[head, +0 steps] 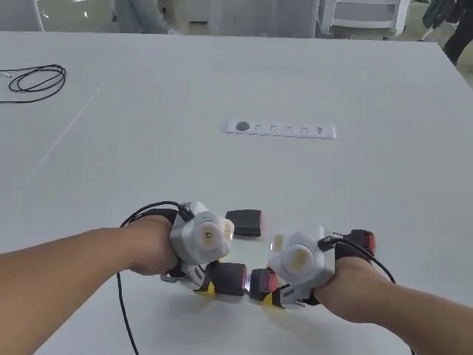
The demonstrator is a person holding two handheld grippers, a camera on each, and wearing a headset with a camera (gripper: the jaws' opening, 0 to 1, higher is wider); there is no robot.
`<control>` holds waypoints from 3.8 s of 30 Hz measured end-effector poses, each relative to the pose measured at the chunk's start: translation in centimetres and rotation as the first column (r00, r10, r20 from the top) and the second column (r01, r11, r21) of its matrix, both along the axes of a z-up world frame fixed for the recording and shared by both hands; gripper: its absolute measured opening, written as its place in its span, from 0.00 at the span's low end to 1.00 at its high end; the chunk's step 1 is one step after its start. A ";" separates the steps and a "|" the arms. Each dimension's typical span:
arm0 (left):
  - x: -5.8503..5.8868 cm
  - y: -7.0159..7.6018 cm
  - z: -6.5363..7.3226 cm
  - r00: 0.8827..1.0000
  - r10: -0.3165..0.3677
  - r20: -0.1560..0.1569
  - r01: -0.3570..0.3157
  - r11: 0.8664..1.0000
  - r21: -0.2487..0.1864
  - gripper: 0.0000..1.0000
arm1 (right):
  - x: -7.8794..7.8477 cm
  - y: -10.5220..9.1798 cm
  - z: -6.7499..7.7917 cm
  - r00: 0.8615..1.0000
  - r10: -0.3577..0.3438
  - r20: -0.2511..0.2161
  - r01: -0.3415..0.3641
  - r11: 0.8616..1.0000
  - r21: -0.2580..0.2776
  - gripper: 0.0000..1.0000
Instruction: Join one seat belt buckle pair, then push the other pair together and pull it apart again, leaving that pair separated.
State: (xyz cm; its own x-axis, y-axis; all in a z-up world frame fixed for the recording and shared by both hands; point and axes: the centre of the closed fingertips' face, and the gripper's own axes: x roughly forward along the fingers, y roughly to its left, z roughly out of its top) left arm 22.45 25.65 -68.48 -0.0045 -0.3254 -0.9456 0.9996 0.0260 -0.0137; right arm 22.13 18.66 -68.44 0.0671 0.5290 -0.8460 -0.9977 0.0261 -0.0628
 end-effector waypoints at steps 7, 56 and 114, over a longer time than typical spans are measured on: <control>0.0 0.1 0.0 1.000 0.007 -0.002 -0.007 1.000 0.004 0.33 | 0.0 0.0 0.0 1.000 0.001 0.019 -0.001 1.000 0.015 0.35; 11.7 -3.0 3.8 0.979 0.118 0.167 -0.095 0.985 -0.141 0.40 | 9.1 -15.9 3.5 0.973 -0.219 0.069 0.219 0.976 0.009 0.37; 11.2 -2.8 0.9 0.996 -0.040 0.081 0.041 0.999 -0.001 0.32 | 10.7 -8.2 0.7 0.993 -0.118 -0.003 0.118 0.993 -0.004 0.32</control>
